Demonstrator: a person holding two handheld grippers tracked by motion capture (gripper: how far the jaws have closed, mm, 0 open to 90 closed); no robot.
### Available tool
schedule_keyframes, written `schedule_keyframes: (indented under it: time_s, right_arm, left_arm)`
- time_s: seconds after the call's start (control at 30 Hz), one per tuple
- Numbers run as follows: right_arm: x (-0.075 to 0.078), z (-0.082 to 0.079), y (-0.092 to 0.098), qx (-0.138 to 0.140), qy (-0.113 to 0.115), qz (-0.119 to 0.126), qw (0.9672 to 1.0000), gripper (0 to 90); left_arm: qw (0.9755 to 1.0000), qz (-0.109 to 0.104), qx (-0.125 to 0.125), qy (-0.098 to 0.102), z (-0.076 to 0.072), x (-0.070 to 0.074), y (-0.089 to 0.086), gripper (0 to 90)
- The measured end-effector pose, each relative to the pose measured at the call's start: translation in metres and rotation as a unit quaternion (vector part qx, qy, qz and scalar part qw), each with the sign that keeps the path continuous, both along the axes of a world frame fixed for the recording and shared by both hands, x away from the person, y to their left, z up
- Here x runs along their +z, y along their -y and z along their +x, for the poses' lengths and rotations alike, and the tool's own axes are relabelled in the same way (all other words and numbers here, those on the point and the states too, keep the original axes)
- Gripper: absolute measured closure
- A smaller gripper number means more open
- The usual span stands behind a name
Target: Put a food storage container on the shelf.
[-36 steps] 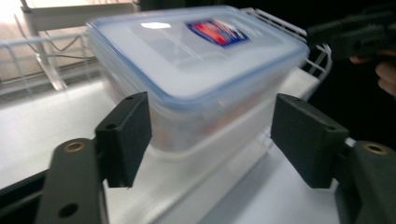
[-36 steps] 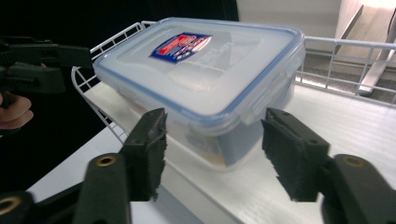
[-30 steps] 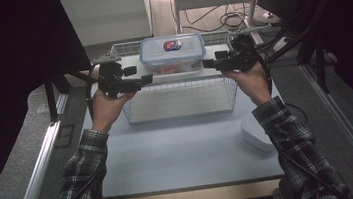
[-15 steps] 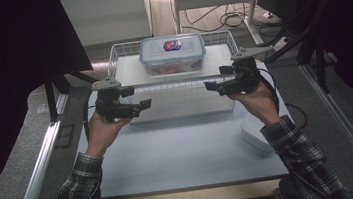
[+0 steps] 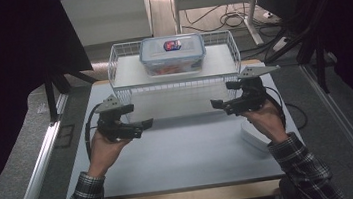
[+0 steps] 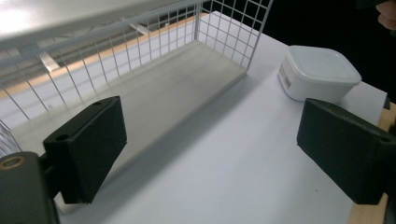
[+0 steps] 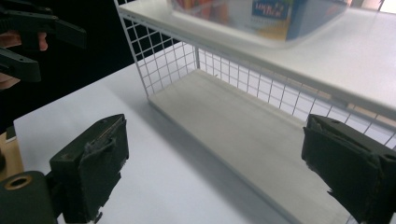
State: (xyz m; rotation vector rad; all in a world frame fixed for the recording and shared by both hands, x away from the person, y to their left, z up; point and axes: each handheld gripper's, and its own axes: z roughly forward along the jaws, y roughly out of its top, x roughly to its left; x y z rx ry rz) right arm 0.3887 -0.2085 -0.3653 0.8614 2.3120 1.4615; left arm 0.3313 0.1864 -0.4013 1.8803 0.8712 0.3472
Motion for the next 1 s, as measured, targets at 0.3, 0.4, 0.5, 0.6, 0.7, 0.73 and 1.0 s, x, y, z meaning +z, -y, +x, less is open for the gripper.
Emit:
schedule_keyframes:
  time_s: [0.3, 0.4, 0.5, 0.6, 0.7, 0.73, 1.0]
  right_arm:
    - [-0.022, -0.018, 0.011, -0.005, 0.011, -0.03, 0.9995, 4.4]
    - [-0.028, -0.023, 0.016, -0.006, 0.012, -0.029, 0.9995, 3.9]
    - [-0.033, -0.028, 0.022, -0.001, 0.009, -0.023, 0.9997, 3.7]
    - [-0.04, -0.033, 0.025, -0.006, 0.007, -0.024, 0.9997, 3.6]
    - [-0.044, -0.036, 0.026, -0.012, 0.008, -0.028, 0.9995, 3.8]
    - [-0.046, -0.038, 0.026, -0.015, 0.008, -0.031, 0.9994, 3.8]
    - [-0.06, -0.049, 0.022, -0.012, 0.01, -0.033, 0.9993, 0.8]
  left_arm:
    - [0.9996, 0.026, 0.01, -0.001, -0.016, -0.027, 0.004, 3.7]
    - [0.9994, 0.031, 0.011, 0.005, -0.022, -0.034, 0.005, 3.3]
    - [0.9992, 0.038, 0.012, 0.007, -0.027, -0.04, 0.004, 2.9]
    - [0.999, 0.043, 0.012, 0.004, -0.031, -0.047, 0.003, 1.7]
    - [0.9992, 0.039, 0.013, 0.003, -0.034, -0.05, 0.001, 1.5]
    - [0.9993, 0.036, 0.012, 0.005, -0.035, -0.052, 0.0, 1.5]
    - [0.9981, 0.055, 0.011, 0.028, -0.048, -0.072, -0.005, 3.8]
